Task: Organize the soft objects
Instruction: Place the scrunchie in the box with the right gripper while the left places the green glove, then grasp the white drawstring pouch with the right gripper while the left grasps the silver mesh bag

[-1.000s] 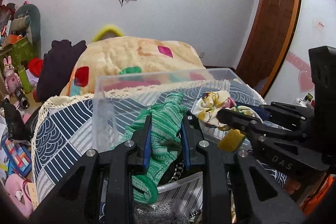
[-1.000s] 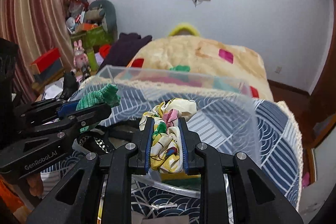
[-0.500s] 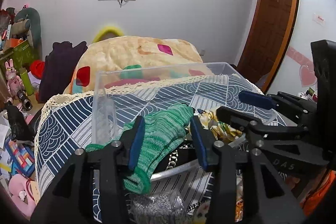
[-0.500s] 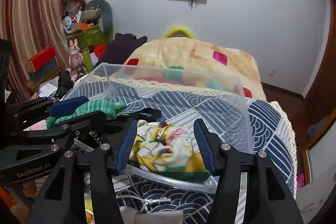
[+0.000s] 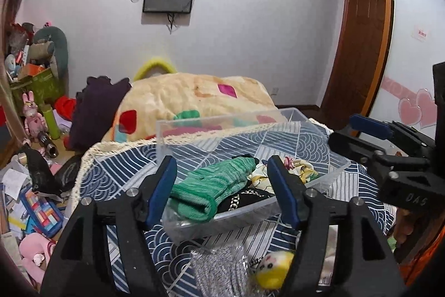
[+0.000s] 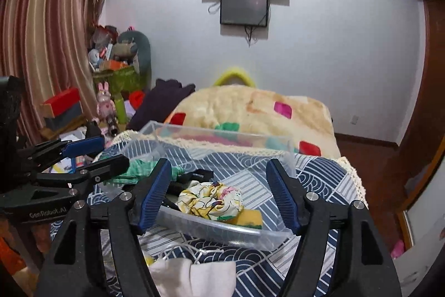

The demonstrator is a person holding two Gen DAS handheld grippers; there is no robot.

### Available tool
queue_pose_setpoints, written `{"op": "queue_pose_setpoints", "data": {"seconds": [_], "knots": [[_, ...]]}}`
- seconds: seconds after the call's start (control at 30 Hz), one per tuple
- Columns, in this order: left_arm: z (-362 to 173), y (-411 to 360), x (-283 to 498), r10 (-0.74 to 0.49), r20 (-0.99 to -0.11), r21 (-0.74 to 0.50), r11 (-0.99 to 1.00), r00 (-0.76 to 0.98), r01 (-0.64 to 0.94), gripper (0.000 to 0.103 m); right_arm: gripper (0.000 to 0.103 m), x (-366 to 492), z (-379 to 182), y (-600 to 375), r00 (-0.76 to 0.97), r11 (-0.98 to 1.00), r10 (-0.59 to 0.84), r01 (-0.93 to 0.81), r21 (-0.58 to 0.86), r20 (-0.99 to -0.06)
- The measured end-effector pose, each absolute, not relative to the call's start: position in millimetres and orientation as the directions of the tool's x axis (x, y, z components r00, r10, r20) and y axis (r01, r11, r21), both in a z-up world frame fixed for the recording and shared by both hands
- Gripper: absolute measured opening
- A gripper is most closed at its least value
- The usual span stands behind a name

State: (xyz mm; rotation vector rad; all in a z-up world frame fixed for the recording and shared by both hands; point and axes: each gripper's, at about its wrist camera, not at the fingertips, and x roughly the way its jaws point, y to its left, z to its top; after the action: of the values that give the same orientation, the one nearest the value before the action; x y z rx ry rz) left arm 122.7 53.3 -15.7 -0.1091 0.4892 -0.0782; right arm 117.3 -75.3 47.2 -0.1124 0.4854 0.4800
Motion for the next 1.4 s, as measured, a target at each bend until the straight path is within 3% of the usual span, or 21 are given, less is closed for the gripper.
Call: {"op": "queue_pose_setpoints", "data": {"seconds": [0.17, 0.3, 0.53, 0.8, 1.0, 1.27, 1.4], "knots": [[-12, 58, 99, -0.087, -0.440, -0.119, 0.992, 0.894, 0.038, 0.076, 0.072, 100, 49, -84, 0.788, 0.883, 0.424, -0.469, 0.011, -0.447], [-24, 58, 84, -0.084, -0.451, -0.116, 0.993, 0.888, 0.035, 0.076, 0.075, 90, 40, -90, 0.783, 0.883, 0.429, -0.469, 0.026, -0.451], [-59, 53, 72, -0.092, -0.526, -0.111, 0.993, 0.846, 0.039, 0.076, 0.075, 82, 10, -89, 0.752, 0.879, 0.418, -0.477, 0.018, -0.509], [-99, 50, 68, -0.104, -0.605, -0.136, 0.990, 0.789, 0.026, 0.076, 0.075, 73, -36, -87, 0.655, 0.865, 0.456, -0.484, 0.129, -0.602], [-116, 48, 71, -0.112, -0.636, -0.147, 0.989, 0.764, 0.022, 0.076, 0.075, 75, -45, -87, 0.634, 0.861, 0.471, -0.483, 0.163, -0.613], [-124, 44, 72, -0.160, -0.636, -0.173, 0.983, 0.755, 0.063, 0.041, 0.025, 74, -52, -89, 0.623, 0.865, 0.458, -0.477, 0.156, -0.634], [-122, 40, 68, -0.156, -0.628, -0.145, 0.986, 0.762, 0.082, 0.033, 0.011, 72, -51, -95, 0.634, 0.871, 0.450, -0.467, 0.152, -0.629]]}}
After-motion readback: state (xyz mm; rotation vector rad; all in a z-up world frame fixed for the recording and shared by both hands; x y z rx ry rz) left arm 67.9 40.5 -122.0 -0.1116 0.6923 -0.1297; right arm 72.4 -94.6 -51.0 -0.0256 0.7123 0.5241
